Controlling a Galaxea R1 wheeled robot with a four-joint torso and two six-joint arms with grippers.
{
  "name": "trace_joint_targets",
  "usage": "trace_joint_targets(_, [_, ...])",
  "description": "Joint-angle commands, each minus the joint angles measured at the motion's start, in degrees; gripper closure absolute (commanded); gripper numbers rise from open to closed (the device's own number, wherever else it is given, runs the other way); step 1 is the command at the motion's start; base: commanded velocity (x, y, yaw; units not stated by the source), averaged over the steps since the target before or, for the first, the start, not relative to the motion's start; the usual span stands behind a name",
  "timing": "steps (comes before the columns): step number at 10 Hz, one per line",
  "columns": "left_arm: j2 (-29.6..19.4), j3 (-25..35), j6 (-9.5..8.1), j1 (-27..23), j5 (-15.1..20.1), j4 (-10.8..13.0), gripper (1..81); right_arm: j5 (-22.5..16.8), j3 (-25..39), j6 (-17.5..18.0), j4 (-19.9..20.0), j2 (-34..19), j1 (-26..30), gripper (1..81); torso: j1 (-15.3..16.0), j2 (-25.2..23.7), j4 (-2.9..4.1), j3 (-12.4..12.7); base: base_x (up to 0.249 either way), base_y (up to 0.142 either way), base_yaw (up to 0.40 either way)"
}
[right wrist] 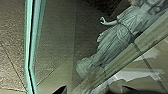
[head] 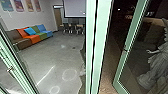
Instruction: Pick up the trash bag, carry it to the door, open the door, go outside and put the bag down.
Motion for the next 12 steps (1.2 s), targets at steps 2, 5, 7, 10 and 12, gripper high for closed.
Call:
trace_joint_targets(2, [-0.14,0.53,0.16,-2.67,4.73,-0.55,81.1,3.07,-7.71,-0.62,-9.26,-9.75,10.9,1.0,0.0,0.0,0.0,0.0,0.0,0.0,0.0])
trace_joint_targets(5, [-0.31,0.62,0.25,-2.67,4.73,-0.46,81.1,3.07,-7.53,-0.62,-8.47,-10.19,10.63,1.0,0.0,0.0,0.02,0.0,0.0,0.0,0.0])
trace_joint_targets(7, [-0.22,0.79,0.25,-2.67,4.73,-0.46,81.1,2.39,-5.79,0.16,-5.7,-9.76,8.62,1.0,0.0,0.0,0.04,0.0,0.0,0.0,0.0])
trace_joint_targets(10, [-0.31,1.66,0.33,-2.67,4.64,-0.46,81.1,-3.08,3.34,0.08,12.03,-9.32,-2.26,1.0,0.0,0.0,0.04,0.0,0.0,0.0,0.0])
trace_joint_targets(12, [-0.84,2.29,0.33,-2.67,4.64,-0.46,81.1,-5.62,7.94,0.08,22.02,-7.55,-8.86,1.0,0.02,0.0,0.04,0.0,0.0,0.0,0.0])
